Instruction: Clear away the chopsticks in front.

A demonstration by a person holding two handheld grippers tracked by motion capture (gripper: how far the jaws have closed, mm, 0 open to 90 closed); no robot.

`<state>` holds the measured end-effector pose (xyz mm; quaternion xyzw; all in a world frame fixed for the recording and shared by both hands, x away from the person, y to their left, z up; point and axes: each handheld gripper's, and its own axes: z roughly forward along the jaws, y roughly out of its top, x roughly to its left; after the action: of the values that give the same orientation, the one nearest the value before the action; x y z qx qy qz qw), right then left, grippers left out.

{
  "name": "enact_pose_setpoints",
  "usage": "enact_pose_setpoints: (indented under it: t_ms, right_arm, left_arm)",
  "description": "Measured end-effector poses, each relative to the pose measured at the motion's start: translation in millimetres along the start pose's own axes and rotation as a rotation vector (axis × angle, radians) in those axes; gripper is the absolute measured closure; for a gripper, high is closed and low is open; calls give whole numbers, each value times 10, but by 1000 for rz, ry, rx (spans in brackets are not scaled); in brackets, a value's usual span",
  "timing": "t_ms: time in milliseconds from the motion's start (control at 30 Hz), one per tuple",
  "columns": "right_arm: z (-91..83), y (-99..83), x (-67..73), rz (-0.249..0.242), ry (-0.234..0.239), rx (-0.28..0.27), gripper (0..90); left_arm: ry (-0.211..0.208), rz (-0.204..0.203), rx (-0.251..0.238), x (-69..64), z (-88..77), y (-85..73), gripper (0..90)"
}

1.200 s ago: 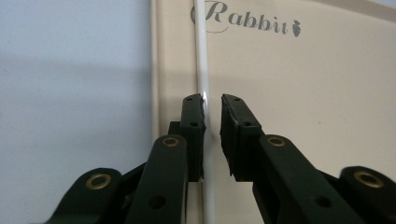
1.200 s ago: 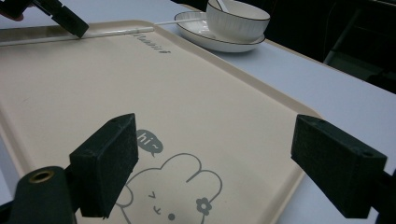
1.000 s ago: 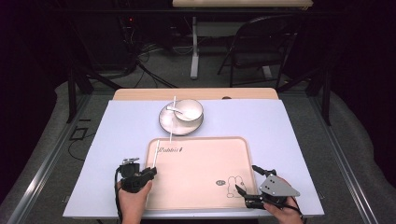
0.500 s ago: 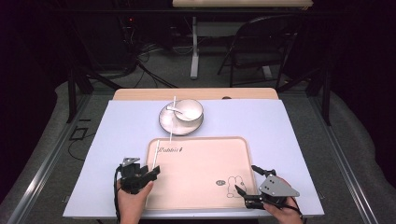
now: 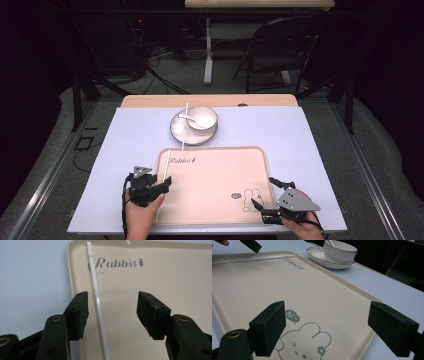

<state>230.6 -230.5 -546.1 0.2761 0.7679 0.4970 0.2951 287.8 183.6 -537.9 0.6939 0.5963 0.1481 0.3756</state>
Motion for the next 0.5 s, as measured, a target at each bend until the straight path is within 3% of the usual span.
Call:
enact_pose_setpoints:
  t_ms: [133, 333, 500]
  right_arm:
    - [-2, 1, -3, 0, 1, -2, 142]
    - [5, 2, 0, 3, 0, 1, 142]
    - [10, 1, -2, 2, -2, 2, 142]
  left_arm:
    - [-35, -8, 17, 12, 3, 73, 425]
    - [-33, 57, 32, -18, -7, 261, 424]
    - [-49, 58, 41, 38, -2, 457, 424]
